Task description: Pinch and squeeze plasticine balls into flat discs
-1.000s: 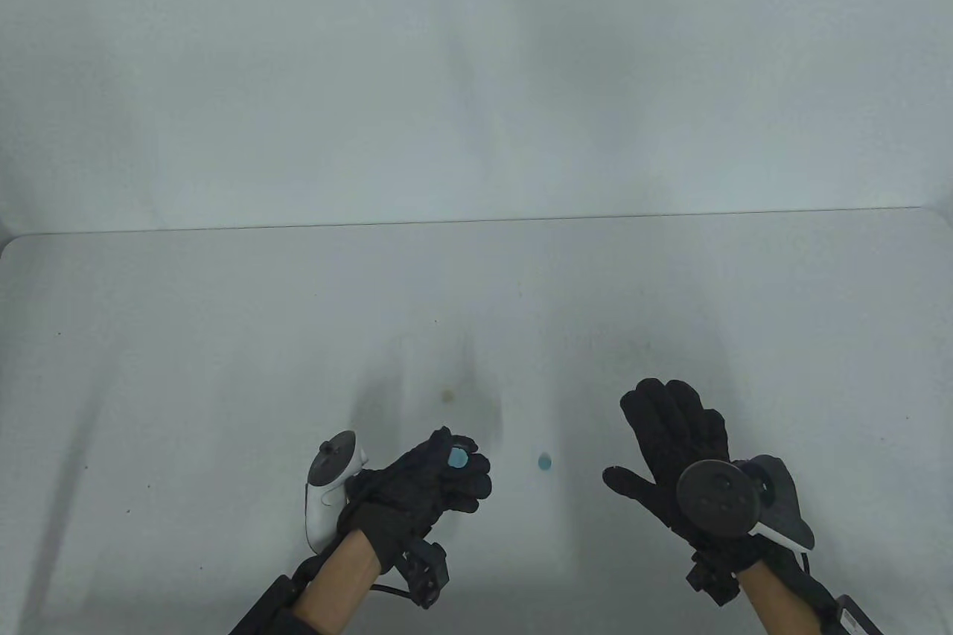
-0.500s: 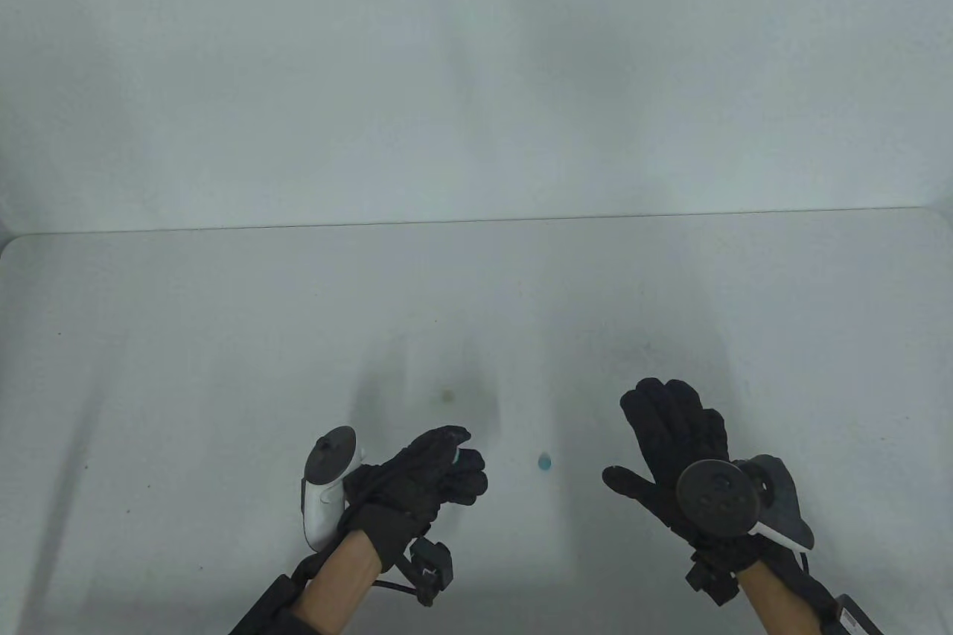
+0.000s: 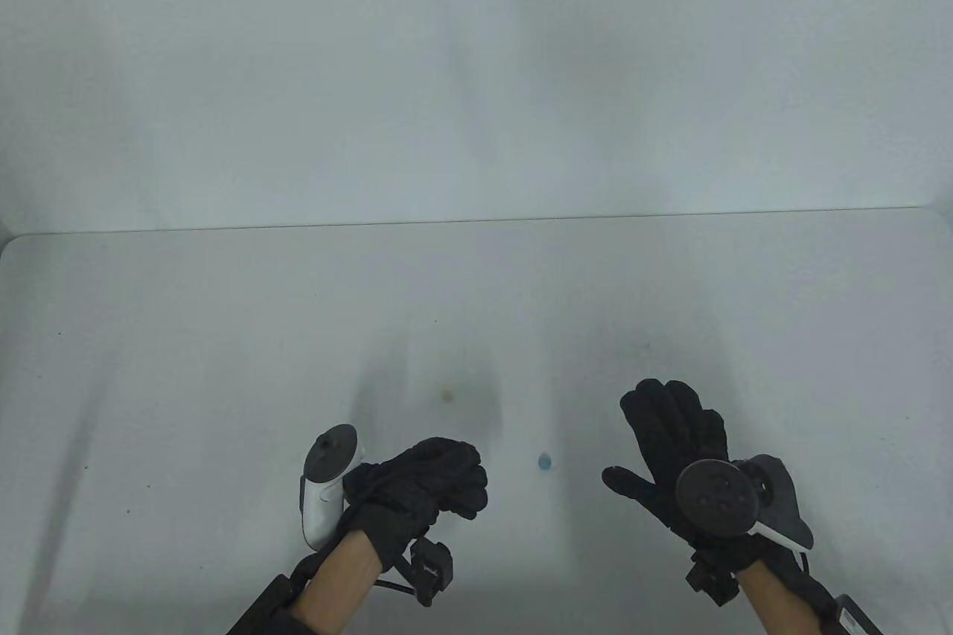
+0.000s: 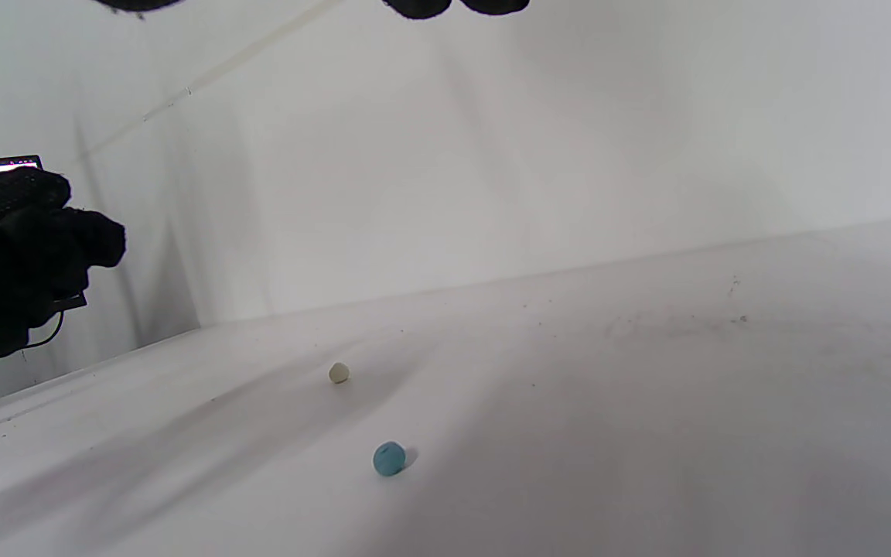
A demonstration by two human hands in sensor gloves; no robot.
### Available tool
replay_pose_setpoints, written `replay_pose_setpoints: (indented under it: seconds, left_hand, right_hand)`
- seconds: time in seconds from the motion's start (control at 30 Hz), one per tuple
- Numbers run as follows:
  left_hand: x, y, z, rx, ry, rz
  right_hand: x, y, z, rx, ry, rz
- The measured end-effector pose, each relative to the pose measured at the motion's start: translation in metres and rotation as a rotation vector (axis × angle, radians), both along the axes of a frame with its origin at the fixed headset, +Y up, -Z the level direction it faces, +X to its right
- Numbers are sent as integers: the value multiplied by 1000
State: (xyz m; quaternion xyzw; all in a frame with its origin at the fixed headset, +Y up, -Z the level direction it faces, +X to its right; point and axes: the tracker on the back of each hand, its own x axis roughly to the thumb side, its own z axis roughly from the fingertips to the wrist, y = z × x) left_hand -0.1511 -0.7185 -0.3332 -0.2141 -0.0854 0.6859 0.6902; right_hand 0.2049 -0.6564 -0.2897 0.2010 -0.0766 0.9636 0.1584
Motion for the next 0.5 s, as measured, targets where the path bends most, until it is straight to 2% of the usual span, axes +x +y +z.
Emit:
replay_pose_setpoints:
  seconds: [0.2, 0.37, 0.5]
  left_hand:
    - [-4, -8, 1, -102, 48, 41]
    - [-3, -11, 3, -131, -31, 174]
    - [-6, -12, 2, -120, 7, 140]
  right_hand:
    - [-1, 0, 0, 5, -1, -4]
    - [-1, 0, 1, 5, -1, -2]
    - [-1, 0, 0, 3, 0, -2]
